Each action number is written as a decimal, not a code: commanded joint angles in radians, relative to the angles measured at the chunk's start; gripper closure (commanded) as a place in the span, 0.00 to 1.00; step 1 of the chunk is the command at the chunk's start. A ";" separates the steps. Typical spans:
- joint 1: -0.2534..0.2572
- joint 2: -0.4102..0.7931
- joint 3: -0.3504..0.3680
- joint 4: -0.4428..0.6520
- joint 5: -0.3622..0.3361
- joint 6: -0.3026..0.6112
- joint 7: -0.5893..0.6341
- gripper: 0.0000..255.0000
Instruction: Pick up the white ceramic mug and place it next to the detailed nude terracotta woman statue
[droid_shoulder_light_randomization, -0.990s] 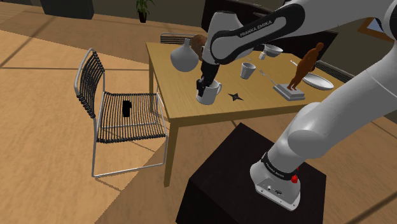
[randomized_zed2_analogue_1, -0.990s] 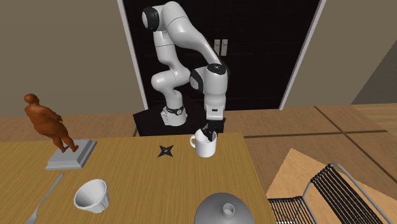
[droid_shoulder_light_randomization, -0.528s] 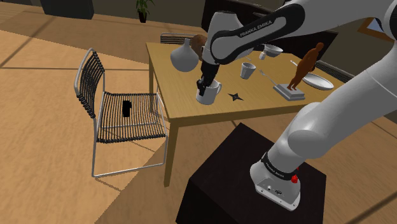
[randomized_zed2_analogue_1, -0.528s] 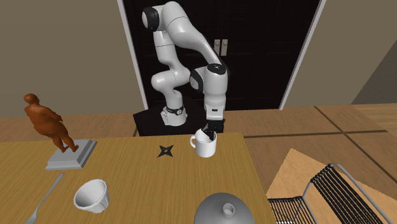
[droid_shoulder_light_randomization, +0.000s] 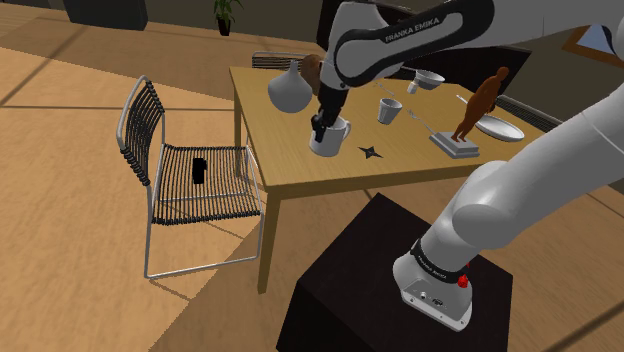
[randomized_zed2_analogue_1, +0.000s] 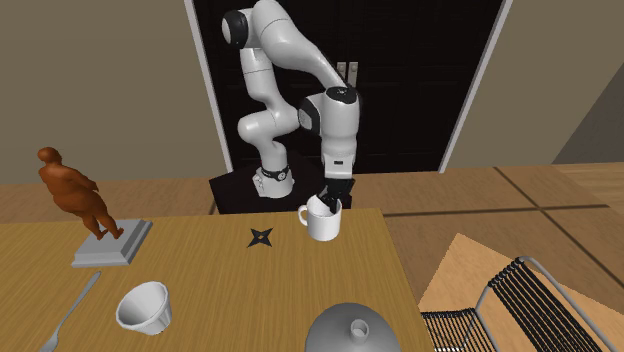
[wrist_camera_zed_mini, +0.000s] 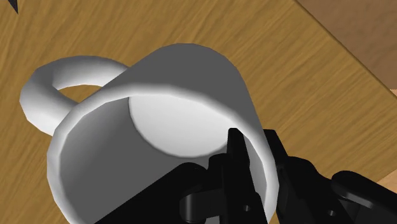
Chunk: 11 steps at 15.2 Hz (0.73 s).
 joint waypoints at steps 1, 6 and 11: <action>0.000 -0.015 0.000 0.016 0.000 -0.031 -0.001 1.00; 0.000 -0.044 0.000 0.061 0.000 -0.104 -0.001 1.00; 0.000 -0.066 0.000 0.110 0.001 -0.176 -0.002 1.00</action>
